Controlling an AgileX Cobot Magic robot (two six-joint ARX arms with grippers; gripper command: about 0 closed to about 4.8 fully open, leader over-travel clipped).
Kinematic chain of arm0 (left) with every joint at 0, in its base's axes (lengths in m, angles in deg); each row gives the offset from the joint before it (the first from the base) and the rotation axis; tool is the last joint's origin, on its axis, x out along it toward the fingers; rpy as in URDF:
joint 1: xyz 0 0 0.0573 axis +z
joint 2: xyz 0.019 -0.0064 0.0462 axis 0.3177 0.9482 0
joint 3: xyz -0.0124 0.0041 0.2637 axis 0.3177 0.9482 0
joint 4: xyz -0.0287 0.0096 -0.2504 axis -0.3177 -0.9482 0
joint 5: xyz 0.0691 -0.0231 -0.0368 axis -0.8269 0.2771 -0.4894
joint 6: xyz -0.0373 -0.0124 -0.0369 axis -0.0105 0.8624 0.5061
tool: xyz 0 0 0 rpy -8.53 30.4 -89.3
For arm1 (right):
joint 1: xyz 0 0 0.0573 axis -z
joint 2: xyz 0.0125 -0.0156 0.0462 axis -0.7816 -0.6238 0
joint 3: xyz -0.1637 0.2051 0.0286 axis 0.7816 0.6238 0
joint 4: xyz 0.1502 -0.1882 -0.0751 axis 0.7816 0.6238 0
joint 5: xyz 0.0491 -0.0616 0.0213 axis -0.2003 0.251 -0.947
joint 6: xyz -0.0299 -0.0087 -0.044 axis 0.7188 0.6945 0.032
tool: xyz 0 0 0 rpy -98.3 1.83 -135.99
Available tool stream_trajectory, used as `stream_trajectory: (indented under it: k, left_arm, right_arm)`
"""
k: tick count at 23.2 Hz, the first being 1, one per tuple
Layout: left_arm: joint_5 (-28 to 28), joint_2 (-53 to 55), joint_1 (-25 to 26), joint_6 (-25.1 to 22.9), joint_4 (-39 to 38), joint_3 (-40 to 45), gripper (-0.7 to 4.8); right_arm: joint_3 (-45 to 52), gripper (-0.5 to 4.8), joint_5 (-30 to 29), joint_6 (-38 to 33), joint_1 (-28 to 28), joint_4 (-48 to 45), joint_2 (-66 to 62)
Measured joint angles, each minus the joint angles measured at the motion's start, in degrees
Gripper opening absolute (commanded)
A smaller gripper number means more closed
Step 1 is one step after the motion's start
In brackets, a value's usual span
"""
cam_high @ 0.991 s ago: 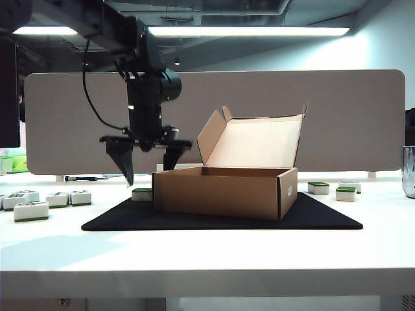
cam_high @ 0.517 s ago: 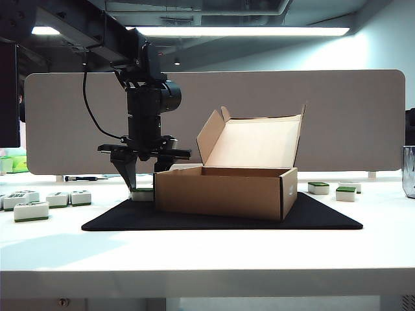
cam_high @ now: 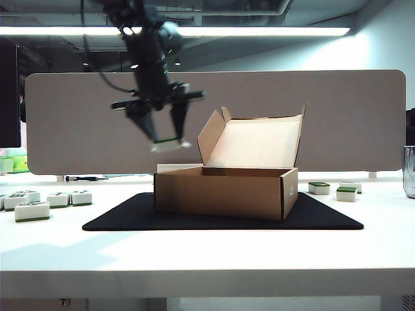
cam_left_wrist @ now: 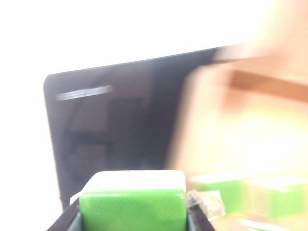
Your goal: Pick up four mahjong tiles and put them into the paper box.
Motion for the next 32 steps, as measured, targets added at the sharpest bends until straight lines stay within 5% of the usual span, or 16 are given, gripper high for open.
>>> stream_trajectory:
  k: [6,13,27,30,32]
  left_arm:
    - [1.5,1.8,-10.9,-0.3,2.7,0.2,2.01]
    - [1.5,6.6,-16.0,-2.6,2.7,0.3,2.01]
    - [1.5,10.1,-18.4,-2.9,1.4,0.0,2.19]
    - [1.5,10.1,-18.3,-2.9,1.2,0.0,3.12]
    - [1.4,10.3,-18.3,-2.9,0.6,0.0,3.21]
  right_arm:
    - [0.0,-0.01,0.0,0.0,0.0,-0.1,0.0]
    - [0.0,-0.01,0.0,0.0,0.0,-0.1,0.0]
    - [0.0,-0.01,0.0,0.0,0.0,0.0,0.0]
    - [0.0,-0.01,0.0,0.0,0.0,0.0,0.0]
    - [0.0,-0.01,0.0,0.0,0.0,0.0,0.0]
